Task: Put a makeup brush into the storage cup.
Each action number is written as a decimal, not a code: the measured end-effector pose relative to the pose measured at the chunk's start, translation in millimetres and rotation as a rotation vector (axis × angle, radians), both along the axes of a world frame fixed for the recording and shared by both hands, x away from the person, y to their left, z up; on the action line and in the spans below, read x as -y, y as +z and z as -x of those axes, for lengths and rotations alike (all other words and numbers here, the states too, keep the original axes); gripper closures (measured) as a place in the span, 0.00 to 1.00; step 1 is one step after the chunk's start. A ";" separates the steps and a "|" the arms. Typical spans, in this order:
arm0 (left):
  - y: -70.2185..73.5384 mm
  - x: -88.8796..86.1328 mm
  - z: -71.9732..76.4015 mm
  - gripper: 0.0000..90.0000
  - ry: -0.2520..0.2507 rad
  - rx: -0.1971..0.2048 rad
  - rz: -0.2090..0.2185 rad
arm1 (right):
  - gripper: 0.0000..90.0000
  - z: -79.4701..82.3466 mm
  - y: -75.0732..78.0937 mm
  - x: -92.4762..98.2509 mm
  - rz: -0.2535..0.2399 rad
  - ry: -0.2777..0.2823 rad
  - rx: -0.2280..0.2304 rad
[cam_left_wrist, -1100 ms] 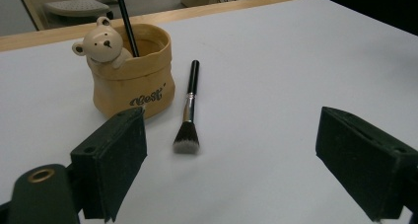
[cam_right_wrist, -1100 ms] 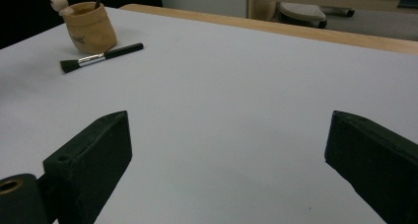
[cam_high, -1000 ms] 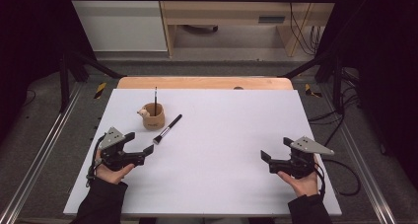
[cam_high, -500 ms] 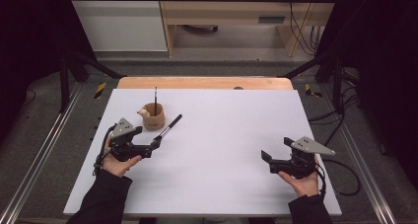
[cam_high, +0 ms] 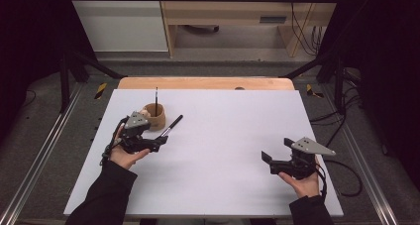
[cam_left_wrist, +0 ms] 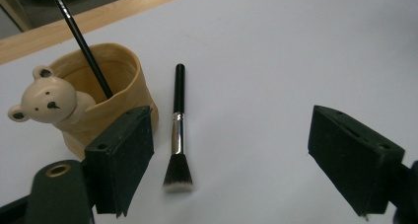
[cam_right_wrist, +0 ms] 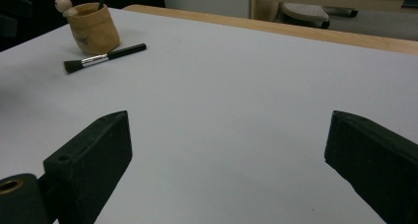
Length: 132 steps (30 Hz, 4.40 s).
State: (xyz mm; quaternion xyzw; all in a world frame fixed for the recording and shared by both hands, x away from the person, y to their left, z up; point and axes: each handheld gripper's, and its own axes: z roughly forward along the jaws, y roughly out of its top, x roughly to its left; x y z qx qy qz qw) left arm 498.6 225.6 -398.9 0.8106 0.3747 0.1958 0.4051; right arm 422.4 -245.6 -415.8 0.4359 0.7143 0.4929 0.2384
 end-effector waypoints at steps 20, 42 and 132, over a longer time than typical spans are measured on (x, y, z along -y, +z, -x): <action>-29.7 11.4 -29.9 0.43 0.015 -0.122 -0.122 | 0.05 1.0 1.6 -1.5 0.001 0.002 0.003; -53.2 18.2 -63.7 0.61 0.073 -0.195 -0.172 | 0.06 1.0 2.0 -1.9 0.001 0.008 0.007; -44.1 43.0 -84.1 0.86 0.012 -0.322 -0.289 | 0.06 0.9 2.6 -3.8 0.001 0.015 0.002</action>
